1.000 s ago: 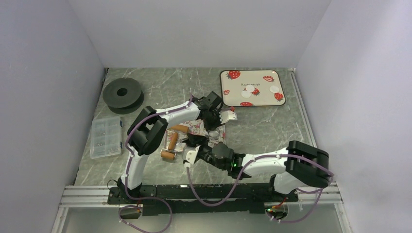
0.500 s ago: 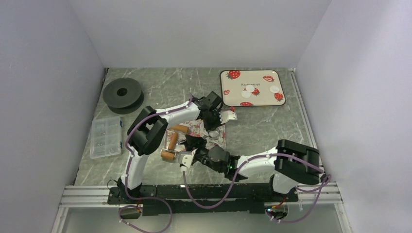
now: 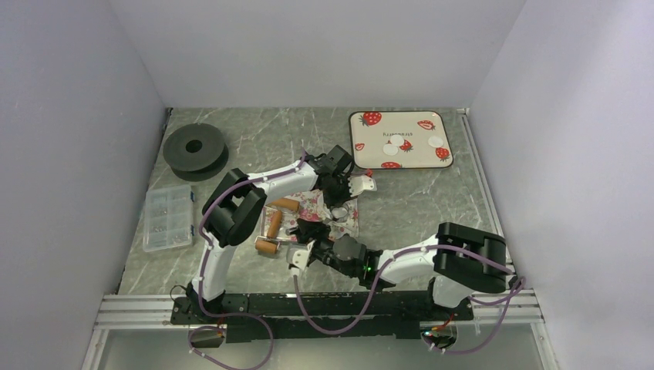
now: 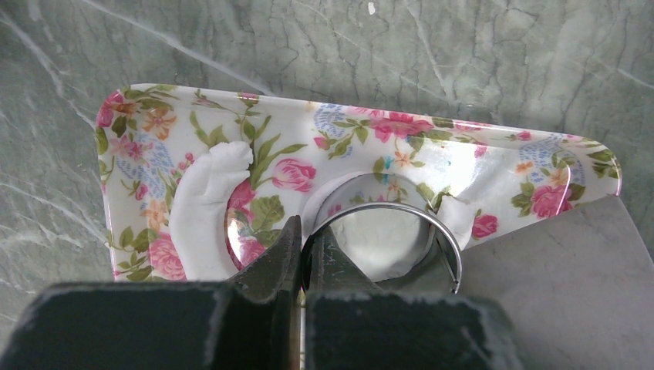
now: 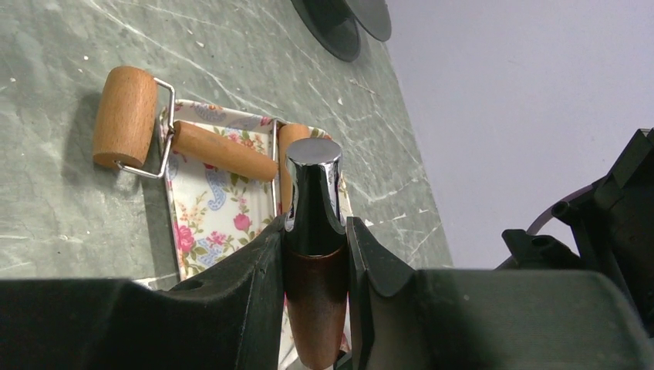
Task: Roll out the dumpling wrappers from the dough
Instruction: Remove the dumpling wrapper from the work surface.
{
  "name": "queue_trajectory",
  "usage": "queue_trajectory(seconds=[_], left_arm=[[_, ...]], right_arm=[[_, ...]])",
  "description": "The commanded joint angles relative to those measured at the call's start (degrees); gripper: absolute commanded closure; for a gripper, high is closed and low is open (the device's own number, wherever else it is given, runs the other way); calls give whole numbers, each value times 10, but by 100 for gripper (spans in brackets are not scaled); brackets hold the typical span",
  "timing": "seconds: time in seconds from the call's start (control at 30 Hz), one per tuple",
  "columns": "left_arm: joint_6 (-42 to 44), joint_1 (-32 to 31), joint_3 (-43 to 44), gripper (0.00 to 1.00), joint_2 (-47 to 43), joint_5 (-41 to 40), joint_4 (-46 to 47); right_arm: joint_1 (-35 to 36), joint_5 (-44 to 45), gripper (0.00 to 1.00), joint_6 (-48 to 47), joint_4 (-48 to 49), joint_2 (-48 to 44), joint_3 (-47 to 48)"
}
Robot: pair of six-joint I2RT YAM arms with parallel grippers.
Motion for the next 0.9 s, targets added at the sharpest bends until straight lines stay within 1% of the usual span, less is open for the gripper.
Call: queue_trajectory(seconds=[0.0, 0.1, 0.23, 0.3, 0.4, 0.47, 0.53, 0.67, 0.7, 0.77, 0.87], left_arm=[[6, -9, -10, 100, 42, 23, -34], [6, -9, -10, 100, 43, 21, -32], [2, -9, -14, 100, 43, 21, -26], [0, -10, -17, 100, 42, 21, -23], [1, -10, -21, 100, 40, 18, -17], [2, -10, -23, 100, 37, 15, -18], [4, -10, -24, 100, 35, 14, -19], [5, -10, -25, 100, 33, 13, -19], [5, -10, -26, 100, 33, 13, -19], [5, -10, -25, 100, 33, 14, -19], [5, -10, -23, 100, 34, 14, -21]], right_arm=[[-4, -17, 100, 59, -48, -21, -2], [-4, -76, 100, 153, -71, -61, 7], [-4, -125, 100, 258, -44, -103, 3], [-4, -132, 100, 290, -20, -113, -5], [-4, -133, 100, 308, -4, -118, -7], [-4, -123, 100, 297, -3, -124, -3], [-4, -104, 100, 277, -27, -141, 10], [-3, -26, 100, 201, -65, -173, 27], [-3, 2, 100, 177, -65, -176, 29], [-3, 48, 100, 128, -34, -174, 26], [-4, 73, 100, 76, -6, -157, 30]])
